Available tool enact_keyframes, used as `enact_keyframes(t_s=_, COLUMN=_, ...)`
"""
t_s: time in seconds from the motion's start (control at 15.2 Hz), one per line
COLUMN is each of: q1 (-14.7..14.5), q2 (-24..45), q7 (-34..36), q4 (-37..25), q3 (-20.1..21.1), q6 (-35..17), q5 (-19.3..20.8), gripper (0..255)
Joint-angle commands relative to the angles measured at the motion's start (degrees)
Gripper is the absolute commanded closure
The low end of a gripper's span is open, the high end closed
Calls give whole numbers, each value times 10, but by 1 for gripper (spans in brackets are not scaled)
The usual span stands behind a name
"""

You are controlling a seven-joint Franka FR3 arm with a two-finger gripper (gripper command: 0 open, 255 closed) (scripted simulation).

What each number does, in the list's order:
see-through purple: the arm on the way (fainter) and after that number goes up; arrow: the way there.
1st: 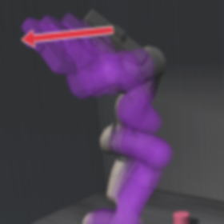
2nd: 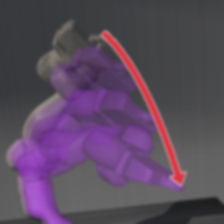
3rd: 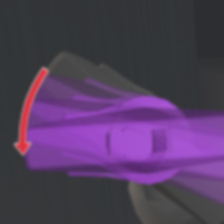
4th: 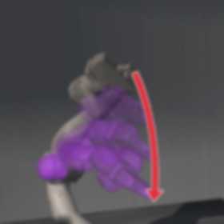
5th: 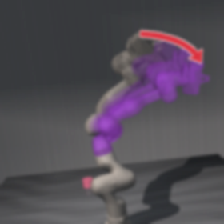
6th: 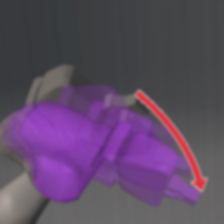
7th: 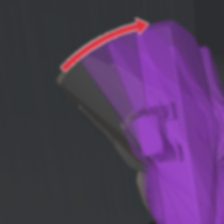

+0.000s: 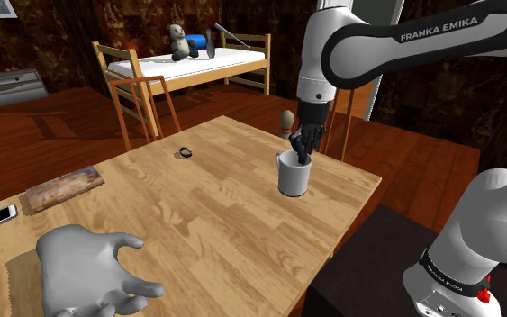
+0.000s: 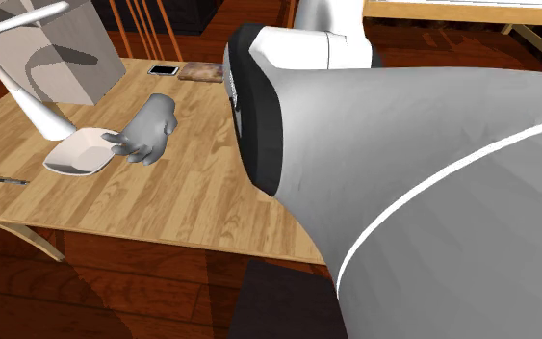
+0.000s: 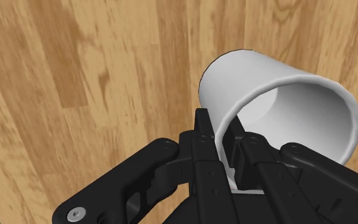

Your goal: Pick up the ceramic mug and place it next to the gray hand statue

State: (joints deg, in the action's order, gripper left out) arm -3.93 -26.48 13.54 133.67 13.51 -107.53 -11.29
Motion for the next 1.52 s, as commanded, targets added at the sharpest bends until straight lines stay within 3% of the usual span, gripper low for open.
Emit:
enact_keyframes(t_s=0.0, q1=0, q2=-3, q7=1, q4=-14, q3=-2, q6=17, q5=1, gripper=255)
enact_keyframes(t_s=1.06, q1=4, q2=1, q7=12, q4=-134, q3=-11, q6=132, q5=10, gripper=255)
enact_keyframes(t_s=1.45, q1=-14, q2=79, q7=95, q4=-206, q3=53, q6=116, q5=6, gripper=255)
